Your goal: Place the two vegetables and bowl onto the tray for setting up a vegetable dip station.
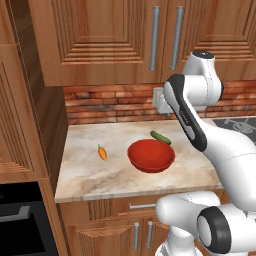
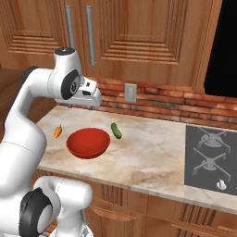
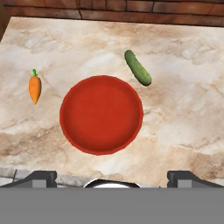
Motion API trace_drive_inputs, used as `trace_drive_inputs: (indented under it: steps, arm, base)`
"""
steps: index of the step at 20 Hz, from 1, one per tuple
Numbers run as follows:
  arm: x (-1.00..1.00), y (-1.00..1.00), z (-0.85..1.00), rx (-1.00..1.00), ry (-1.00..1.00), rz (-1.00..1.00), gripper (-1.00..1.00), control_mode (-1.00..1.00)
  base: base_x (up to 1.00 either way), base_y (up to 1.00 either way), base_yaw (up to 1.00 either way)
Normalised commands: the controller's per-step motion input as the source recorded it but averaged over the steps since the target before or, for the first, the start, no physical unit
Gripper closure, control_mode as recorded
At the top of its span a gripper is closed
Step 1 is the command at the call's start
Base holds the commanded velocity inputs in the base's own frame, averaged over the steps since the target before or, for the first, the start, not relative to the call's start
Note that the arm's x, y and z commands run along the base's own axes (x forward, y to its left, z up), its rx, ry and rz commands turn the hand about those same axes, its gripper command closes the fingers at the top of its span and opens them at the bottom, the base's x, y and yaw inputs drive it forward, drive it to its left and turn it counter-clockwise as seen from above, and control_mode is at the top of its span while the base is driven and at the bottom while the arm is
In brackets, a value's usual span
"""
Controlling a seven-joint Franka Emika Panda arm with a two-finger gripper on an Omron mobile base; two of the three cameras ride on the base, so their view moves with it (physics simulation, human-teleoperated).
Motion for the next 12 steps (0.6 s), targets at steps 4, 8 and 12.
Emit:
trace_drive_inputs:
  steps: [4,8,12]
  arm:
    - [0.0,0.0,0.0,0.0,0.0,0.0,-1.0,1.0]
    - [0.0,0.0,0.0,0.0,0.0,0.0,-1.0,1.0]
    - [0.0,0.0,0.0,0.0,0.0,0.0,-1.0,1.0]
  base:
    - [0.0,0.0,0.0]
    - [0.0,0.0,0.0]
    - [0.0,0.0,0.0]
